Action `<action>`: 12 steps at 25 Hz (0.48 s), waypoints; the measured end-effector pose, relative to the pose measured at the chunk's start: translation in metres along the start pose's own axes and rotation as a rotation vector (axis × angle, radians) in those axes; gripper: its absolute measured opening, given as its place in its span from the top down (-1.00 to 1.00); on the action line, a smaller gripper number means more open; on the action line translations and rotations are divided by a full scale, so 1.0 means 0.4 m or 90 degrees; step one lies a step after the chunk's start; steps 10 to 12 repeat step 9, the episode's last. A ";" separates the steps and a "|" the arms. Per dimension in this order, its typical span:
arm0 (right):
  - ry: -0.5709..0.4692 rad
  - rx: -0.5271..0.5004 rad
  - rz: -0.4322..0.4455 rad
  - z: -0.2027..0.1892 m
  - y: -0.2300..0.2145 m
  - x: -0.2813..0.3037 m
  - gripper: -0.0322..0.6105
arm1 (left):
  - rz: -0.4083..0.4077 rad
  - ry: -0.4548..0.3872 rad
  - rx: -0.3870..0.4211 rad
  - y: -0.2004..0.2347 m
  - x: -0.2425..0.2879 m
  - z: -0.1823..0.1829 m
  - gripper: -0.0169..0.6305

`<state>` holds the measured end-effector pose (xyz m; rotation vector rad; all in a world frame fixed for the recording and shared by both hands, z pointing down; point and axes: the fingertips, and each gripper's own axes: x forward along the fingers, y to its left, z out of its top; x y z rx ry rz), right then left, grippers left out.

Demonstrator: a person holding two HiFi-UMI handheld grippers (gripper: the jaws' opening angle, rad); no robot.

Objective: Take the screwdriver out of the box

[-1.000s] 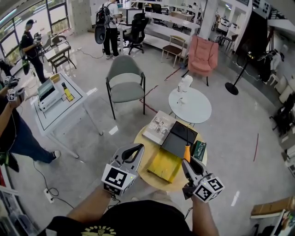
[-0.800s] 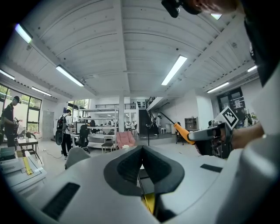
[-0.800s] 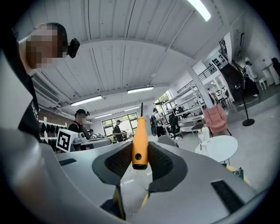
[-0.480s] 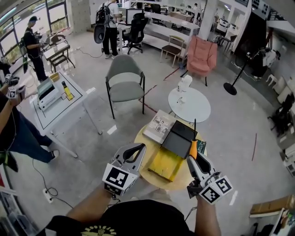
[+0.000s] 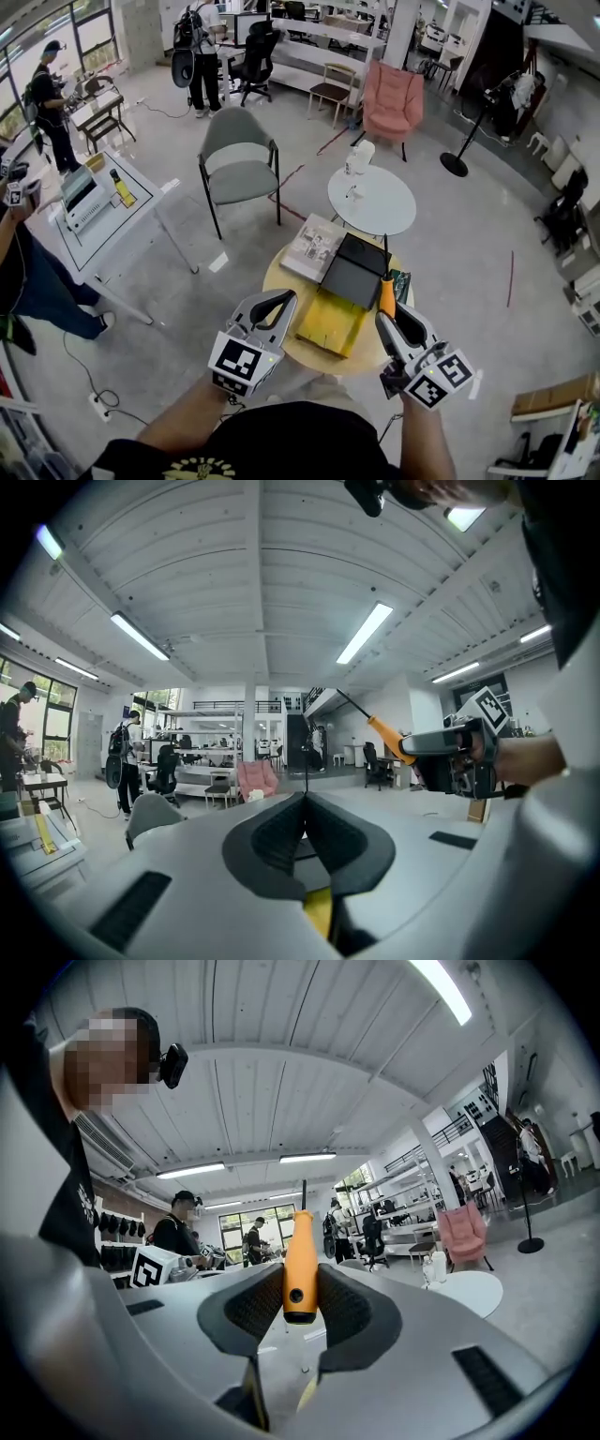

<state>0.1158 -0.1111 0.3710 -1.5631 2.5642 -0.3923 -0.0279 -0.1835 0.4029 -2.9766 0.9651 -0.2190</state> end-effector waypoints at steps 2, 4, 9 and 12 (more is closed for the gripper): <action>0.001 -0.007 -0.003 -0.002 -0.002 -0.004 0.50 | -0.001 -0.001 -0.003 -0.002 0.002 0.003 0.91; 0.004 -0.016 -0.005 -0.002 -0.006 -0.005 0.50 | -0.001 0.001 0.000 -0.002 0.008 -0.002 0.91; 0.008 -0.024 -0.005 0.004 -0.030 -0.010 0.50 | -0.003 0.011 -0.005 -0.018 0.044 -0.016 0.91; 0.008 -0.024 -0.005 0.004 -0.030 -0.010 0.50 | -0.003 0.011 -0.005 -0.018 0.044 -0.016 0.91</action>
